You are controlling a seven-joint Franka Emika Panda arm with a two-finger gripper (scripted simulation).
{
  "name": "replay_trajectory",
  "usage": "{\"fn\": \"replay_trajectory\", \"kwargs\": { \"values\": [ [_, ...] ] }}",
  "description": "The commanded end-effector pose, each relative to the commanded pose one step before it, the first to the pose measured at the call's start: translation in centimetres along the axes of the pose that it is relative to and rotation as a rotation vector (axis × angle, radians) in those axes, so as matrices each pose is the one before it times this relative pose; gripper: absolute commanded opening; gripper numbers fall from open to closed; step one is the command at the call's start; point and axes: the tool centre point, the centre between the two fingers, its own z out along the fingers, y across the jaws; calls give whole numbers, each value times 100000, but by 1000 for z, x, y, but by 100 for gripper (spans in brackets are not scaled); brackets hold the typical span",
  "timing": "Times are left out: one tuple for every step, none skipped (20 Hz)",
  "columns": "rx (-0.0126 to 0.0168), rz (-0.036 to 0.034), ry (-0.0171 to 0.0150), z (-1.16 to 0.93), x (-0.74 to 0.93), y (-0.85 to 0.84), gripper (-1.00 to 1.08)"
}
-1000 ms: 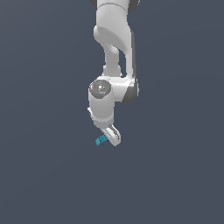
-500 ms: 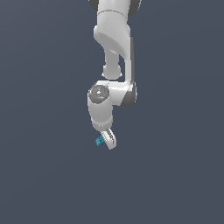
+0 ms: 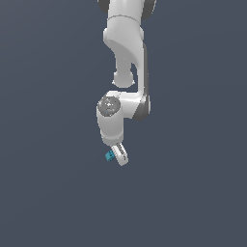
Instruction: Pick up the object and move it to a goal position.
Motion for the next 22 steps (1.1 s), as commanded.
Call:
{"fn": "replay_trajectory", "kwargs": {
  "values": [
    [-121,128,-63,1062,-23,79,100],
    [1,69,-1,567,-5,22,100],
    [1,69,-1,606,-8,22,100],
    [0,49,0,532,-12,13,100],
    [1,49,0,448,-2,10,100],
    [1,49,1,364,8,4,100],
    [0,0,0,281,-7,-18,100],
    [0,0,0,199,5,-25,100],
    [0,0,0,118,15,-31,100],
    [0,0,0,47,21,-31,100],
    [0,0,0,6,10,-13,100],
    [0,0,0,0,0,0,-100],
    [0,0,0,0,0,0,-100],
    [0,0,0,0,0,0,-100],
    [0,0,0,0,0,0,-100],
    [0,0,0,0,0,0,-100],
    [0,0,0,0,0,0,-100],
    [0,0,0,0,0,0,-100],
    [0,0,0,0,0,0,-100],
    [0,0,0,0,0,0,-100],
    [0,0,0,0,0,0,-100],
    [0,0,0,-4,-5,-9,-100]
  ]
}}
